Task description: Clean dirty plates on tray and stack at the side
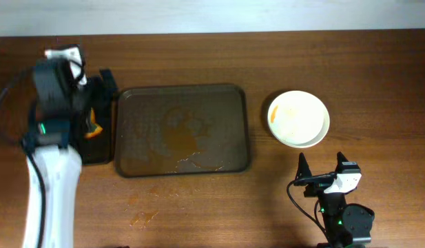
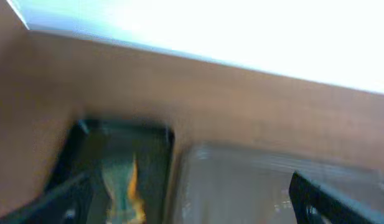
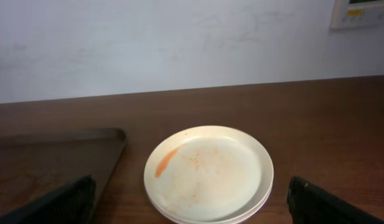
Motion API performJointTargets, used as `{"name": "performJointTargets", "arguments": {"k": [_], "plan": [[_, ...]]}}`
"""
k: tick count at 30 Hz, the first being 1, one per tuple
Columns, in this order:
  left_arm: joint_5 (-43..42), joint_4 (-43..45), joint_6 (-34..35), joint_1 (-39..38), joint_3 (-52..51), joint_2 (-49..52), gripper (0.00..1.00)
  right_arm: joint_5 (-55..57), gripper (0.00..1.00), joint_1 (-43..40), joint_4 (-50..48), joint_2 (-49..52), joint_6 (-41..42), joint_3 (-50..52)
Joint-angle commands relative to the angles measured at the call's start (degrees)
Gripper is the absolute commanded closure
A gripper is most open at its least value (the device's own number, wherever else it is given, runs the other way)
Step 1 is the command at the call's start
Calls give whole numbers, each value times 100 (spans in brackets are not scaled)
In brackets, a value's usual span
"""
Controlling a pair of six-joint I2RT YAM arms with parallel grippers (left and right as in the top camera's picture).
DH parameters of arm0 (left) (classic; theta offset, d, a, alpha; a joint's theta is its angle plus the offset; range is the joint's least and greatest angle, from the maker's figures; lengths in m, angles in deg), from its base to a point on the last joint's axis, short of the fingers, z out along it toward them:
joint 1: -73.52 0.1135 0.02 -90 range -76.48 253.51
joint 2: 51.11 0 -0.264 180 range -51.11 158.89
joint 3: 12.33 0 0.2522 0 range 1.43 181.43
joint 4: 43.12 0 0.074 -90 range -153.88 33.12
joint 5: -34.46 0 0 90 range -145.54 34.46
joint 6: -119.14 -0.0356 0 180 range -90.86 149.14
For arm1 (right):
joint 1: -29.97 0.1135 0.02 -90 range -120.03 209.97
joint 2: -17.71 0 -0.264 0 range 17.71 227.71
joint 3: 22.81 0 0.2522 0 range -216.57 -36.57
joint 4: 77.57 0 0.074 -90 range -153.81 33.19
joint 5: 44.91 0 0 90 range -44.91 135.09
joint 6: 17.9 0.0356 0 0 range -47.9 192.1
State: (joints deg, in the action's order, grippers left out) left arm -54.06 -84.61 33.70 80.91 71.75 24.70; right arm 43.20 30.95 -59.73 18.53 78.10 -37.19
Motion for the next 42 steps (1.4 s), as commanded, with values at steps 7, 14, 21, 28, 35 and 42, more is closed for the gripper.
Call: {"name": "performJointTargets", "arguments": {"k": [7, 14, 21, 28, 35, 42], "plan": [[-181, 2277, -754, -13, -4666, -3644, 1, 48, 2, 52, 28, -46, 39, 31], [-411, 3091, -1217, -28, -6509, -5849, 1, 48, 2, 52, 28, -46, 39, 31], [-138, 2317, -2162, -647, -6985, -7143, 1, 48, 2, 52, 28, -46, 42, 31], [-66, 2297, -2157, -686, -6983, -7547, 1, 48, 2, 52, 28, -46, 39, 31], [-66, 2295, -2157, -686, -6983, -7547, 1, 48, 2, 52, 28, -46, 42, 31], [-66, 2297, -2157, -686, -6983, -7547, 1, 48, 2, 52, 28, -46, 39, 31]]}}
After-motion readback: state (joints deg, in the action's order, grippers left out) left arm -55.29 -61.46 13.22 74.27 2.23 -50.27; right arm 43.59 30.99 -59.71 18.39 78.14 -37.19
